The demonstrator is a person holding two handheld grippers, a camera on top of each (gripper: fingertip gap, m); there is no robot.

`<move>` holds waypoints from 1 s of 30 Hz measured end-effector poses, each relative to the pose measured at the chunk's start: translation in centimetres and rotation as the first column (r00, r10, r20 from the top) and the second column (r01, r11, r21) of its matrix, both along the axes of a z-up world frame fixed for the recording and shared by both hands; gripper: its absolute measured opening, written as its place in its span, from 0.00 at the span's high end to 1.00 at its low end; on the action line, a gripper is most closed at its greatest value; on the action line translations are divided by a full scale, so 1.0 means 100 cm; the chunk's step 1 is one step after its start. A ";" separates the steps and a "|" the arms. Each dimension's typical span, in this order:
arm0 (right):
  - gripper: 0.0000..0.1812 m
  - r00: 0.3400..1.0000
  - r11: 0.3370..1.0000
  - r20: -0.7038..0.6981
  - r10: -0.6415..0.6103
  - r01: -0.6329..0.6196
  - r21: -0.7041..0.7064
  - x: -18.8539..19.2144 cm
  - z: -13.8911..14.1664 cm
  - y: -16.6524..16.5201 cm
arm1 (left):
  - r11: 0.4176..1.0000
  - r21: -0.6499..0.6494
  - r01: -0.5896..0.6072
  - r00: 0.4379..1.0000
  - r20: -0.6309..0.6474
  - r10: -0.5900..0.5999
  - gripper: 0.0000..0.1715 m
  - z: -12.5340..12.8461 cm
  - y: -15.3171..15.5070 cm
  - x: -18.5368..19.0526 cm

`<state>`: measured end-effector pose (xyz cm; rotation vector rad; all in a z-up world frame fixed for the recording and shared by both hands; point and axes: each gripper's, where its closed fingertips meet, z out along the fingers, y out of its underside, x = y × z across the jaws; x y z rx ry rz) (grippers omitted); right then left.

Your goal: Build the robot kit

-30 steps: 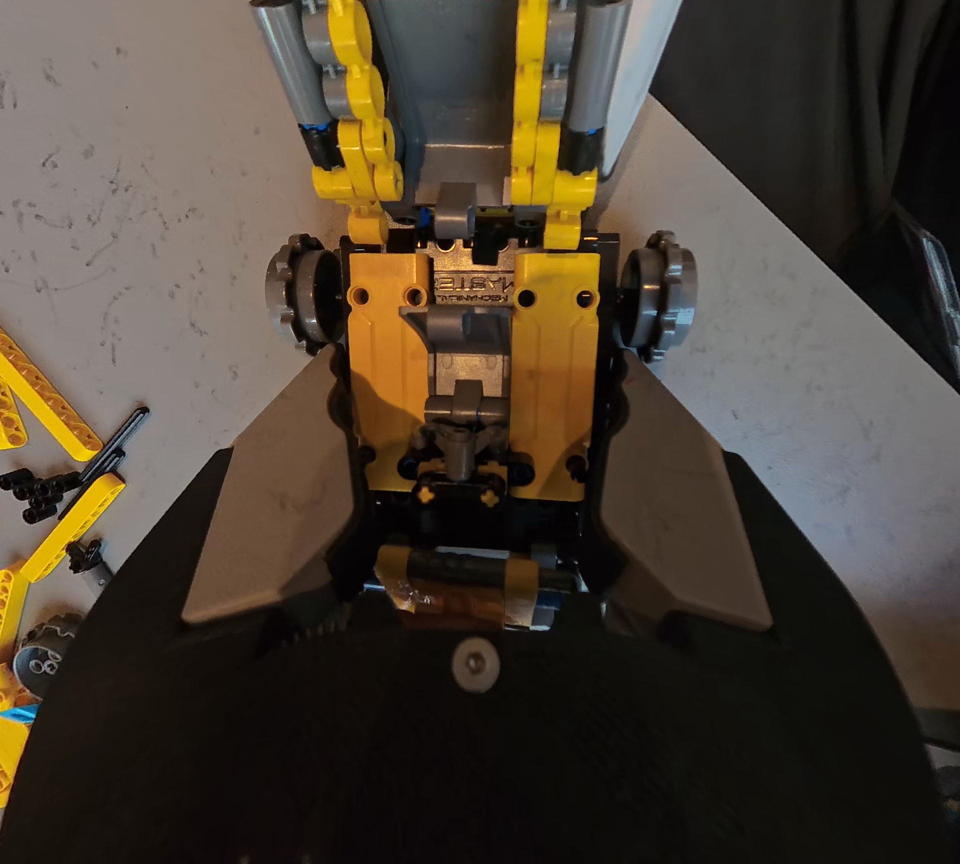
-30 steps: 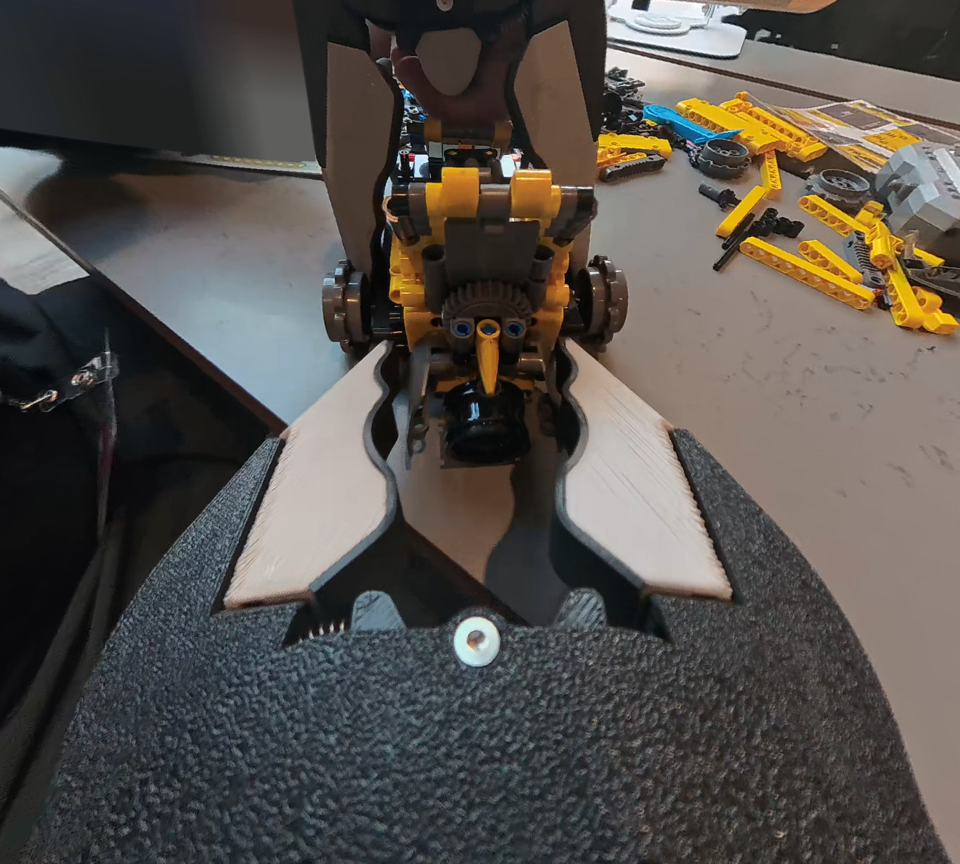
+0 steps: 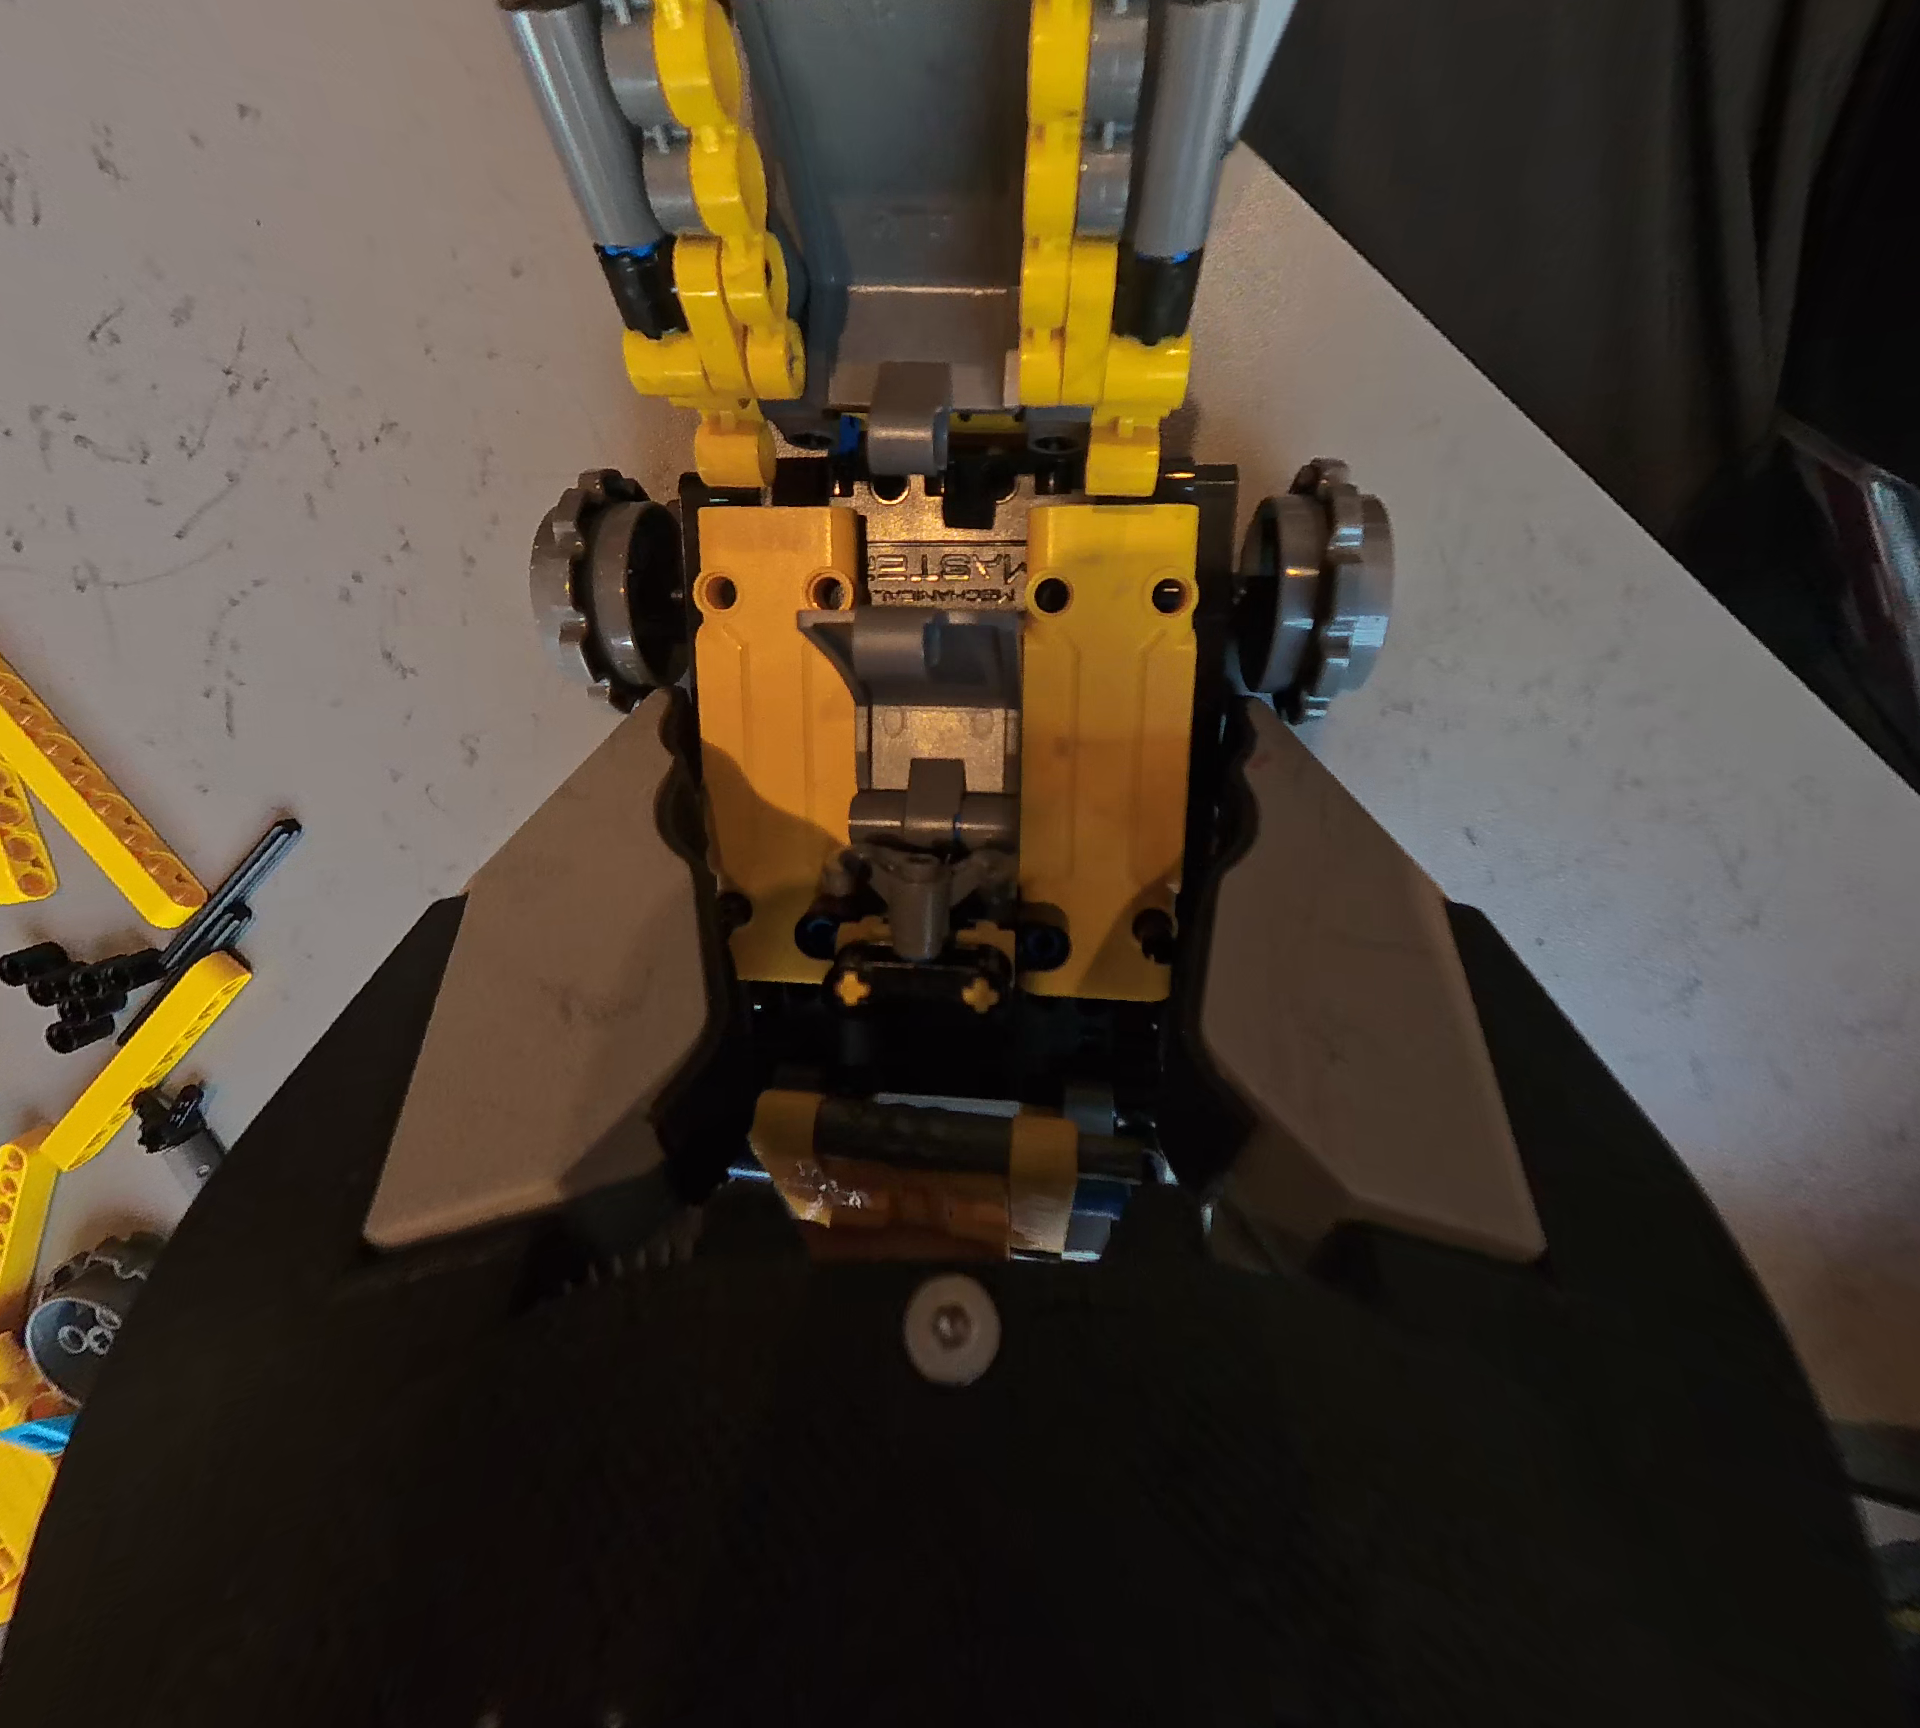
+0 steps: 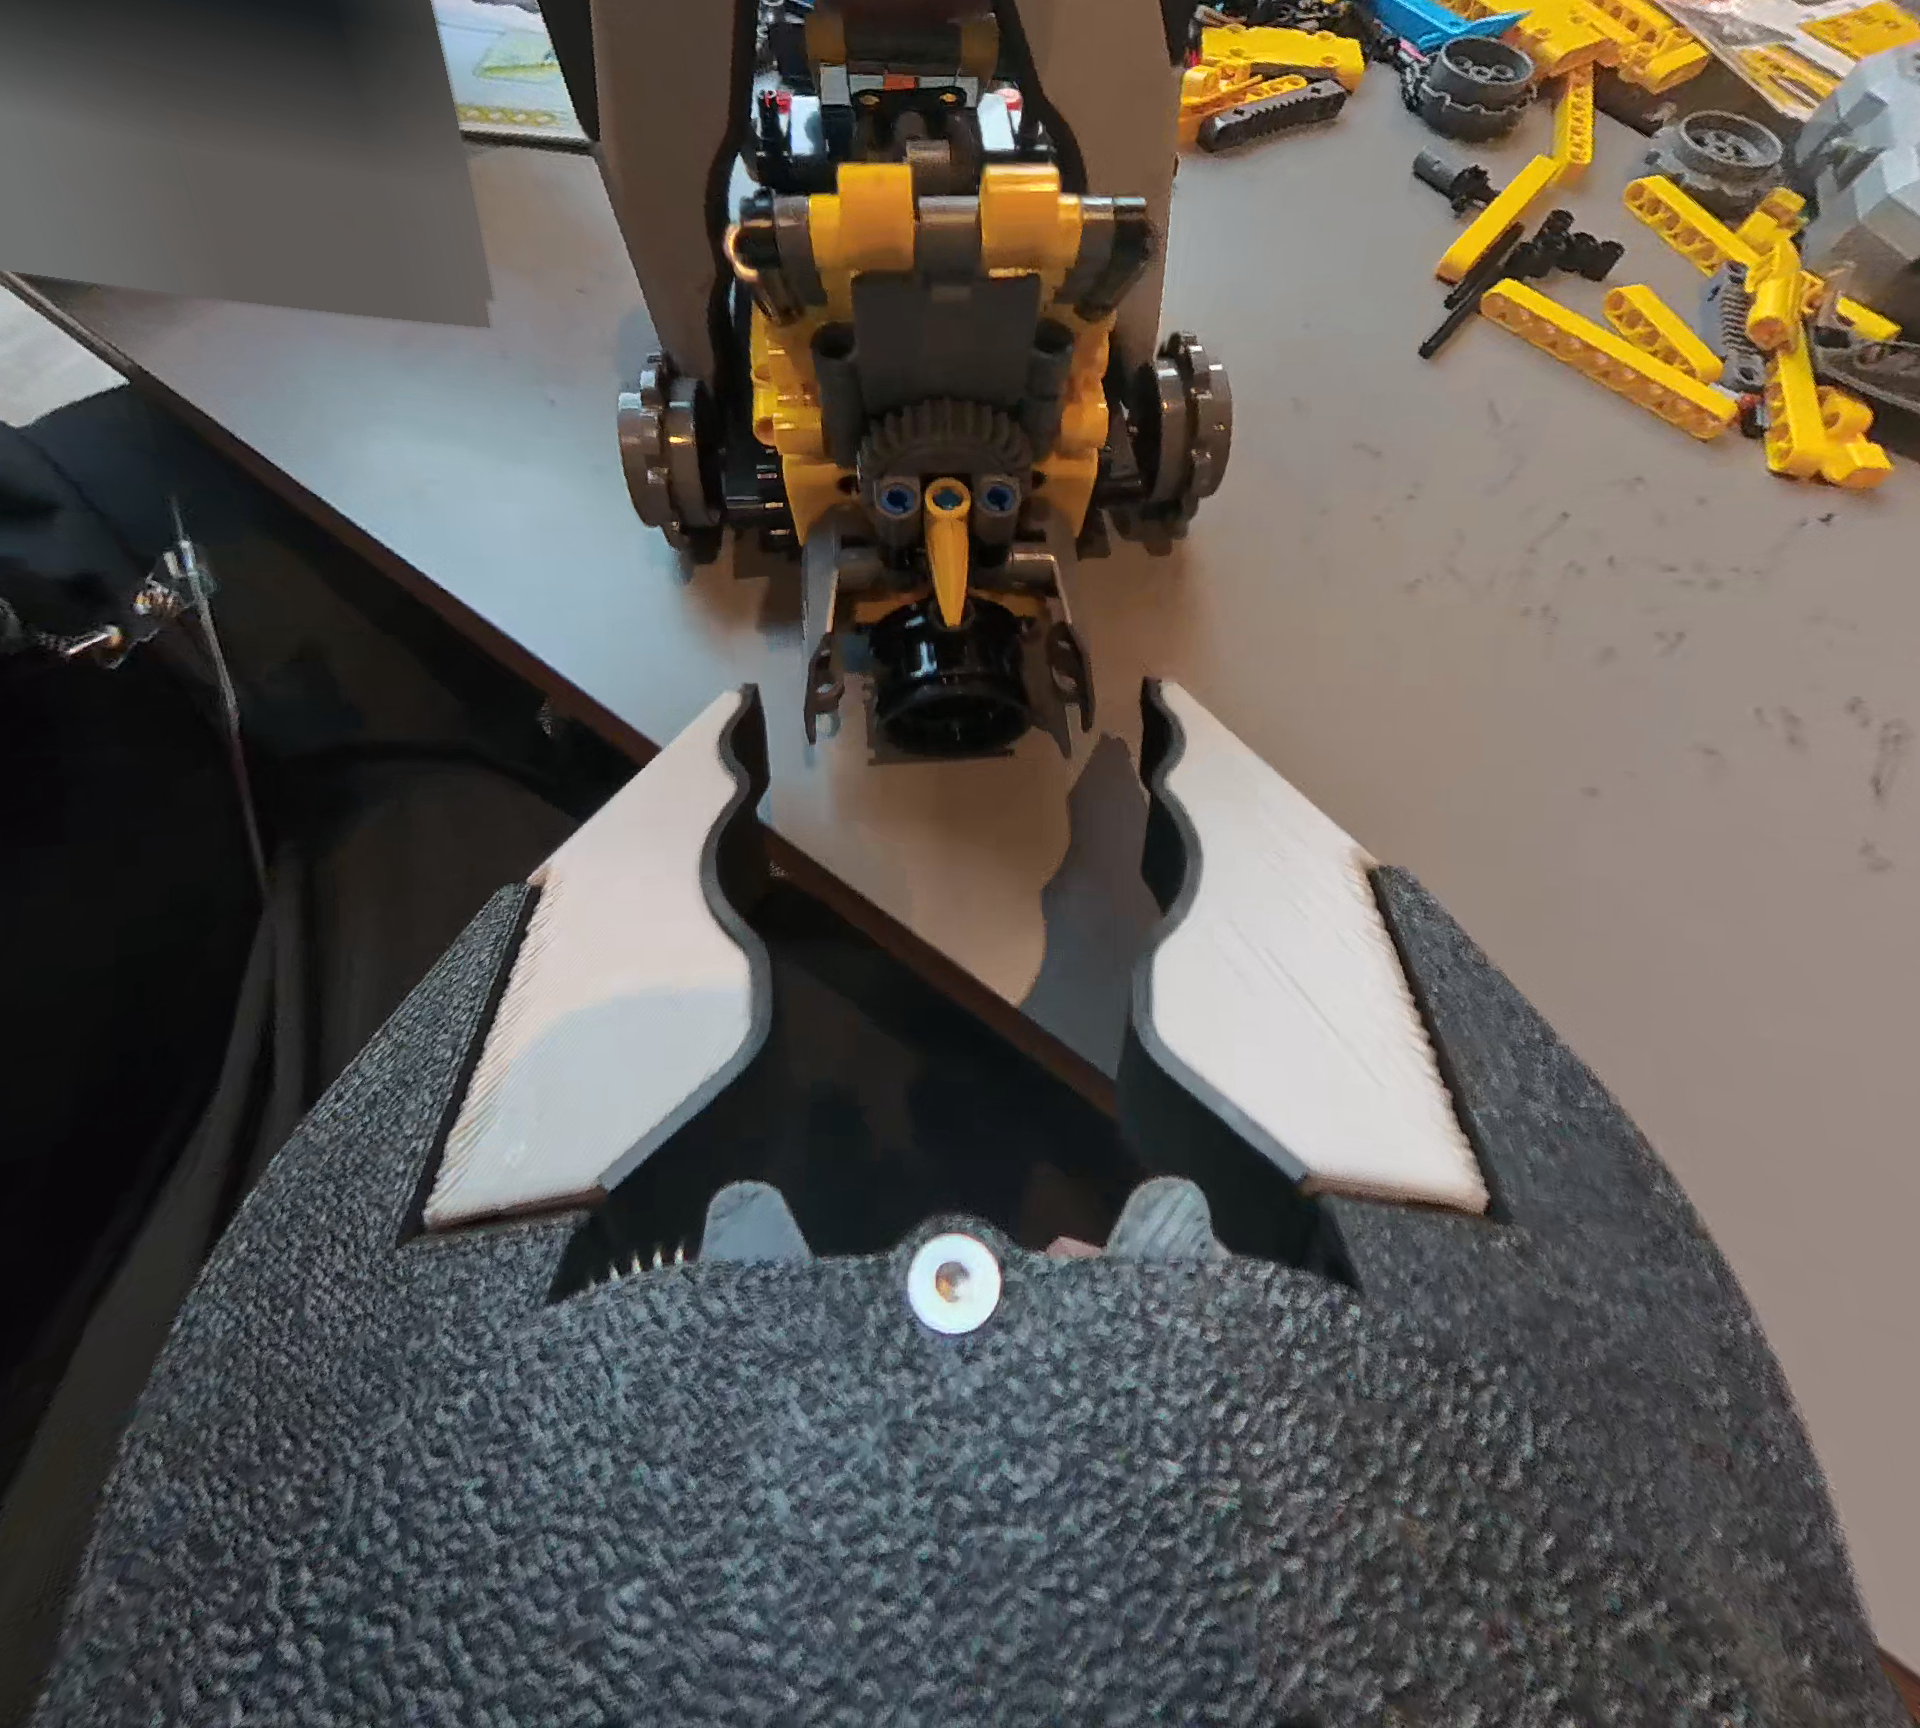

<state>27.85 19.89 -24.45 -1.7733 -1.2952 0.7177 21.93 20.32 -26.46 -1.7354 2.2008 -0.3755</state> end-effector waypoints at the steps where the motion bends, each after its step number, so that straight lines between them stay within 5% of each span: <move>1: 0.63 1.000 1.000 0.004 0.000 0.000 -0.005 0.004 0.000 -0.001 | 1.000 0.000 0.000 1.000 0.000 0.000 0.43 0.000 0.000 0.000; 10: 0.74 0.998 1.000 0.058 0.017 -0.017 0.001 -0.001 -0.013 -0.005 | 1.000 0.000 -0.004 1.000 -0.002 0.004 0.43 0.000 0.000 0.000; 17: 0.64 0.999 1.000 0.048 -0.024 0.024 0.004 0.007 -0.013 -0.003 | 1.000 -0.001 -0.003 1.000 0.000 0.003 0.43 0.000 0.000 -0.001; 30: 0.67 0.998 0.999 -0.053 -0.018 0.021 0.038 -0.001 -0.001 0.001 | 1.000 -0.001 -0.005 1.000 0.000 0.005 0.43 -0.001 0.002 -0.002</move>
